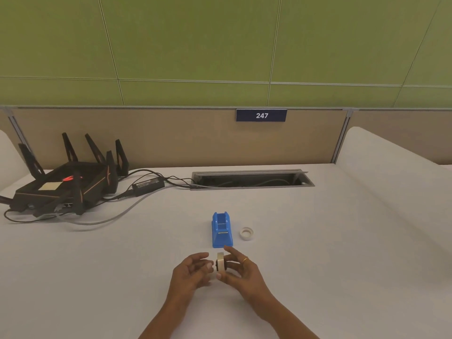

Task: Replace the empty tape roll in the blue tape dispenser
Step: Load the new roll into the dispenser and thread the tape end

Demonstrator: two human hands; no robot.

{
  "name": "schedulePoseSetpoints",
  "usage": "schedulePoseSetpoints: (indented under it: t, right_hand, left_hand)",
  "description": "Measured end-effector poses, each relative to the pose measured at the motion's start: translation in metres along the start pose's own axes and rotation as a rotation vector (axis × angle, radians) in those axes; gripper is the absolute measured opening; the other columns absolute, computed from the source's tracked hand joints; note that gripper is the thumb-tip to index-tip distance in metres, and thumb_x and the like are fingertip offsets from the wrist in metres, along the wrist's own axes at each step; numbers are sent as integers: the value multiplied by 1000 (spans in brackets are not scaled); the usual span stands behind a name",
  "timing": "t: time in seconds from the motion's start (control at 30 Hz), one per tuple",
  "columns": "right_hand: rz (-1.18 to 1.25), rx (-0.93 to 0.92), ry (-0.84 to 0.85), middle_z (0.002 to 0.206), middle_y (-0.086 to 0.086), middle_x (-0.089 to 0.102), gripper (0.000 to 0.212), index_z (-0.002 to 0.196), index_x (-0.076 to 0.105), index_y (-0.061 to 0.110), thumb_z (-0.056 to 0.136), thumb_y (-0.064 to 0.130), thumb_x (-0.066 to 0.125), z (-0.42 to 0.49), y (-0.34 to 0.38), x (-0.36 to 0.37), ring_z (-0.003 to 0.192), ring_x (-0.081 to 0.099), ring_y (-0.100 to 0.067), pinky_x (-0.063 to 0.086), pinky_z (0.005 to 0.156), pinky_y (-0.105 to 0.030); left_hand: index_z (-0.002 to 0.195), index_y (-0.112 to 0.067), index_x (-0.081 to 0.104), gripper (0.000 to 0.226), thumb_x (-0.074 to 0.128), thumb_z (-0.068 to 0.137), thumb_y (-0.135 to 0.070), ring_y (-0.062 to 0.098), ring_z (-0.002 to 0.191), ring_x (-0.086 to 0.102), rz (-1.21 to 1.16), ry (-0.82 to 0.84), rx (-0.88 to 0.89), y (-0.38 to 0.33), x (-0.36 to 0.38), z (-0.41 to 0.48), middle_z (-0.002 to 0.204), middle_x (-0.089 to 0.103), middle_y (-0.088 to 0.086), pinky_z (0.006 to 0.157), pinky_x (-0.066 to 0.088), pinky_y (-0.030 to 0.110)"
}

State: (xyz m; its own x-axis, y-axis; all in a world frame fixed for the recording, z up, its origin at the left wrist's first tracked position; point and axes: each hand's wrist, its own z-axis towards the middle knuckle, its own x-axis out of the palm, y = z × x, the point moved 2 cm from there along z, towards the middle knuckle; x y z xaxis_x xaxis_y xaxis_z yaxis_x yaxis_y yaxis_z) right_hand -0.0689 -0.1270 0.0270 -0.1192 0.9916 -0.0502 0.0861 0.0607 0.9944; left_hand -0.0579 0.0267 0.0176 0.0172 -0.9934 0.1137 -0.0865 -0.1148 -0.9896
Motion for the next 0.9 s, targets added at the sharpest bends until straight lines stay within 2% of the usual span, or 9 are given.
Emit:
schedulePoseSetpoints:
  t: [0.1, 0.23, 0.33, 0.47, 0.57, 0.63, 0.77, 0.9]
  right_hand:
    - [13, -35, -6, 114, -6, 63, 49, 115, 58, 22, 71, 9, 77, 11, 8, -6, 107, 60, -16, 53, 87, -22]
    - [-13, -62, -17, 112, -7, 64, 49, 111, 57, 17, 69, 8, 79, 31, 23, -12, 105, 62, -18, 51, 94, -26]
    - [-78, -108, -7, 106, -1, 63, 47, 108, 55, 17, 68, 12, 80, 49, 34, -15, 104, 62, -18, 51, 94, -26]
    - [-184, -185, -24, 108, 2, 61, 44, 105, 52, 24, 71, 14, 78, 77, 45, -18, 103, 60, -17, 50, 81, -10]
    - [-242, -216, -48, 113, 1, 60, 50, 116, 51, 24, 73, 16, 76, 98, 49, -22, 104, 60, -17, 47, 90, -19]
    - [-286, -231, -57, 114, 0, 61, 50, 118, 53, 22, 74, 17, 75, 112, 49, -25, 102, 60, -15, 47, 94, -24]
    - [-406, -233, -49, 120, 3, 60, 47, 119, 55, 22, 76, 22, 73, 134, 44, -31, 104, 55, -9, 42, 97, -22]
    - [-481, -219, -17, 130, 0, 56, 51, 125, 52, 20, 78, 24, 71, 147, 37, -35, 117, 51, -17, 38, 100, -25]
  left_hand:
    - [94, -15, 65, 20, 64, 79, -2, 27, 83, 66, 35, -39, 11, -3, 5, 13, 89, 69, 11, 68, 57, 34]
    - [93, -19, 63, 22, 66, 78, -3, 21, 88, 63, 118, -77, 56, -9, 8, 31, 90, 68, 3, 67, 55, 29]
    - [94, -21, 62, 26, 72, 73, -7, 20, 95, 61, 195, -96, 89, -11, 12, 47, 98, 66, 2, 81, 52, 34]
    - [101, -24, 58, 38, 75, 70, -8, 14, 103, 54, 248, -93, 106, -14, 19, 64, 106, 61, -4, 78, 44, 18]
    - [114, -23, 50, 56, 77, 68, -7, 11, 108, 47, 304, -37, 121, -13, 20, 77, 118, 52, -4, 89, 40, 26]
    - [120, -24, 44, 66, 79, 66, -10, 9, 109, 44, 369, 5, 137, -13, 22, 83, 123, 47, -6, 94, 37, 25]
    - [136, -17, 29, 87, 80, 65, -18, 20, 126, 40, 482, 83, 117, -12, 28, 93, 142, 37, 2, 105, 34, 32]
    - [140, -17, 20, 97, 80, 64, -18, 16, 132, 33, 504, 140, 154, -18, 34, 97, 145, 32, 3, 105, 30, 24]
